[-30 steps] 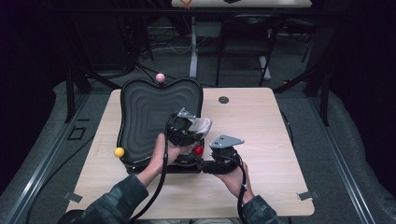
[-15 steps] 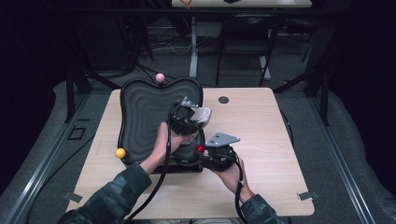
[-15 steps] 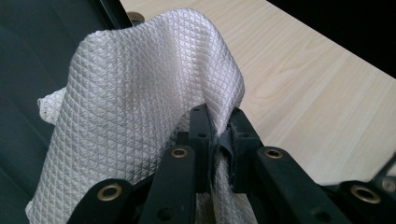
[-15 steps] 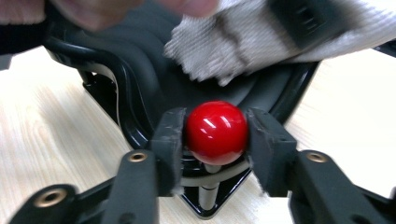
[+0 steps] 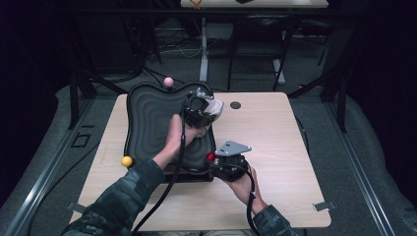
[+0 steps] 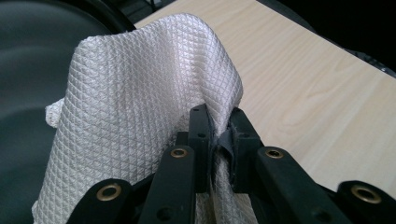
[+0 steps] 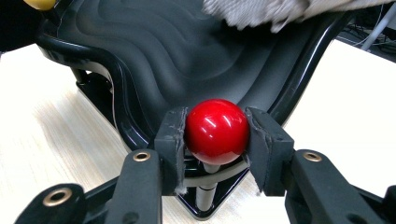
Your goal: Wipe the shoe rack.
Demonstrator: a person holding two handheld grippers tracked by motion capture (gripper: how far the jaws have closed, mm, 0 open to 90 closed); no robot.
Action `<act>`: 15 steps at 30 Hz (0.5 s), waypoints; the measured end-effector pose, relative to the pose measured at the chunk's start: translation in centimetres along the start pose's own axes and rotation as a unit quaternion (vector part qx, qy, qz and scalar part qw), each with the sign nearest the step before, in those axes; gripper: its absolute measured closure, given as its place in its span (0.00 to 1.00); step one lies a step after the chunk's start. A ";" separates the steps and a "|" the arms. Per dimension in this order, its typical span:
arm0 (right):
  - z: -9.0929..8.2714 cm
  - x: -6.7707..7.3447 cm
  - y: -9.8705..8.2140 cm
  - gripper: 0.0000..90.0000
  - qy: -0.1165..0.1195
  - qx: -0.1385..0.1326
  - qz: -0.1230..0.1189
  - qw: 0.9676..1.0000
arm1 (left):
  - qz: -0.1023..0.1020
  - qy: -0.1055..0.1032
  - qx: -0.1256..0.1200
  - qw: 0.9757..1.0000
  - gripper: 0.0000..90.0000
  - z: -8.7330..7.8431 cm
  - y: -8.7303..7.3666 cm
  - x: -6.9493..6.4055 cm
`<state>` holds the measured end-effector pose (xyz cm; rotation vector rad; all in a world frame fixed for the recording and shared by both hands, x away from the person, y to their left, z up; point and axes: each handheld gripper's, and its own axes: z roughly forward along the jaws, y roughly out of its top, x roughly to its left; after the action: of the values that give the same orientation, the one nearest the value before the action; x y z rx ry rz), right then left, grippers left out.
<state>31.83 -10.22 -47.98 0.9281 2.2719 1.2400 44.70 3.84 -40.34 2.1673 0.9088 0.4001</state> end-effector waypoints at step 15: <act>0.0 0.1 0.0 0.66 0.000 -0.001 0.002 1.000 | -0.008 0.038 -0.013 0.999 0.90 0.8 3.1 2.3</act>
<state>31.78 -10.16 -48.04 0.9320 2.2686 1.2440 48.24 3.64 -38.56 2.1317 0.9571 0.4870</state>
